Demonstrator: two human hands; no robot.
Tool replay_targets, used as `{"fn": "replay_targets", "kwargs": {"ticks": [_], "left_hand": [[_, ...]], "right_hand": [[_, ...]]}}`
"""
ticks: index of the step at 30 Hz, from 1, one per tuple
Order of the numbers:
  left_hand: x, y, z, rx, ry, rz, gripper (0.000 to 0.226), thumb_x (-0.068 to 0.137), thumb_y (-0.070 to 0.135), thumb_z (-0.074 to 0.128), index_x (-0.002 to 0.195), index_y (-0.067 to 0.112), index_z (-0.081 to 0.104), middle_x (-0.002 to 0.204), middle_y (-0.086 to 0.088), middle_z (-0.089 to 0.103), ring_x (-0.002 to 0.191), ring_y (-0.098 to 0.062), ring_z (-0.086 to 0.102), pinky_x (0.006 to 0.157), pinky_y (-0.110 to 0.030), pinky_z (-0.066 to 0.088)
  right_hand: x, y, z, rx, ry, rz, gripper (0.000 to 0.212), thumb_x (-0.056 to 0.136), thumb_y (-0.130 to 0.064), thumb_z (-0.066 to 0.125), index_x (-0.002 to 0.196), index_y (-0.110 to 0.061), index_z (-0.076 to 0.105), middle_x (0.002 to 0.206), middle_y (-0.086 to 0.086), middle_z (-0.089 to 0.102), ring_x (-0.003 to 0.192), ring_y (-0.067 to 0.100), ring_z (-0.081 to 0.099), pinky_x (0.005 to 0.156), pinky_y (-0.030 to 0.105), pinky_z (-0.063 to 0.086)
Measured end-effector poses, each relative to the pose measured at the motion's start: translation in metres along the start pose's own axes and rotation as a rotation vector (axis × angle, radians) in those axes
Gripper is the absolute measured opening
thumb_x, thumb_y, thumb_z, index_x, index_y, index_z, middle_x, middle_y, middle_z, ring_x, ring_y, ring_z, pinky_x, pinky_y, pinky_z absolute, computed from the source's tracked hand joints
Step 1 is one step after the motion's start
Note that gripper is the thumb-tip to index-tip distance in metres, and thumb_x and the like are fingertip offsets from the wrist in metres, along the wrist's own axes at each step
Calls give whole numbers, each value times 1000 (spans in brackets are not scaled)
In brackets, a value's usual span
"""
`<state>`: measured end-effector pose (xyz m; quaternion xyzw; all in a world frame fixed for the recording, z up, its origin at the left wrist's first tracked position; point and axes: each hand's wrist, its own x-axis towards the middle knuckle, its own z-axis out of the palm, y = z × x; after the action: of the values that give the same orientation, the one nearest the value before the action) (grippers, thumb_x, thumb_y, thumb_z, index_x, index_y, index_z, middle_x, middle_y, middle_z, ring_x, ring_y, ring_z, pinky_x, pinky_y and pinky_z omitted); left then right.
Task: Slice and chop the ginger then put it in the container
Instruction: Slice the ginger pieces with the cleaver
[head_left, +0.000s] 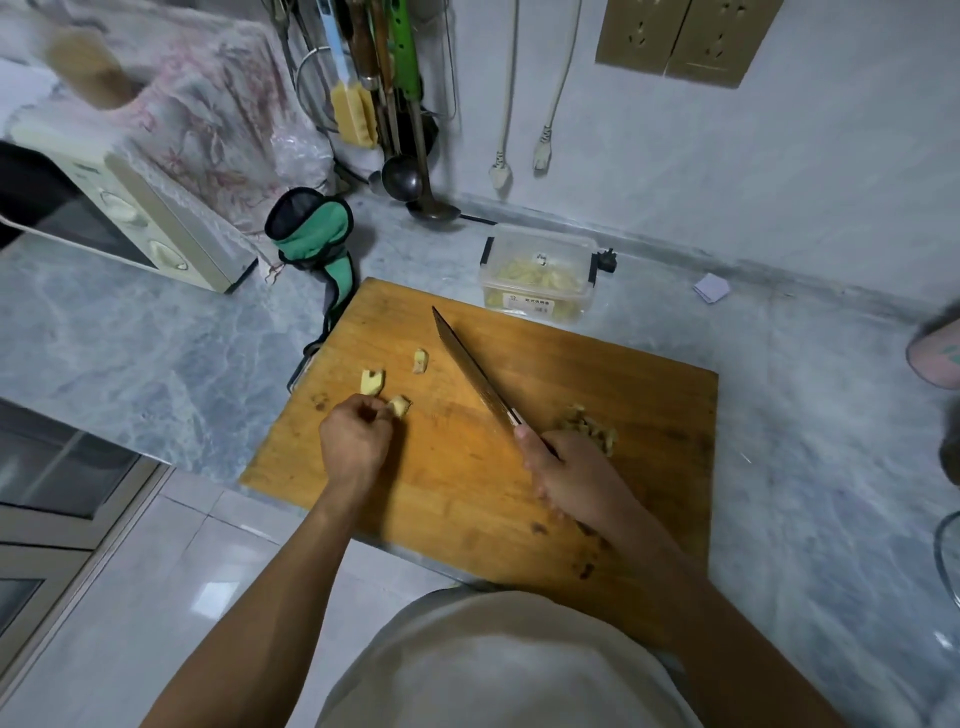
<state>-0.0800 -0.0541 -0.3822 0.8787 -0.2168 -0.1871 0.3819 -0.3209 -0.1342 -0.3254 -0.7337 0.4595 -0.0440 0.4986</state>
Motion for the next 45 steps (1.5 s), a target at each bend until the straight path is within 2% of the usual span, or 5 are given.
{"fn": "replay_targets", "kwargs": {"ticks": [3,8,14,36,45], "left_hand": [[2,-6,-5,46,-45,51,9,90,16,68,85,13,74,79,5,67,62,-7,56,52,-5,35],[4,-10,-8,-29,-140,70,8,86,16,74,78,17,73,81,6,71,76,-4,61,73,-12,40],[6,-14,-10,-91,-193,78,28,86,9,72,112,20,70,85,4,71,81,0,63,88,-14,48],[-23,5,44,-24,-120,258,34,86,21,72,119,15,65,117,-1,61,112,-18,54,99,-28,42],[-23,-3,36,-52,-161,360,27,85,7,70,110,16,73,112,-2,72,105,-13,63,97,-21,44]], "right_hand": [[3,-3,5,9,28,-33,68,102,-58,37,78,1,60,60,6,54,51,16,52,56,33,44],[4,1,13,-32,103,-79,48,97,-53,55,66,-17,48,55,-3,47,45,4,44,52,27,39],[0,1,15,-33,165,-95,33,98,-25,65,70,-24,49,57,-5,47,45,2,46,45,18,36],[10,-13,4,-86,-6,9,59,101,-61,26,57,-24,40,41,-13,40,37,0,38,51,21,30],[2,-2,9,-129,-62,1,54,105,-55,31,67,-21,48,60,-6,47,54,8,45,58,26,34]]}}
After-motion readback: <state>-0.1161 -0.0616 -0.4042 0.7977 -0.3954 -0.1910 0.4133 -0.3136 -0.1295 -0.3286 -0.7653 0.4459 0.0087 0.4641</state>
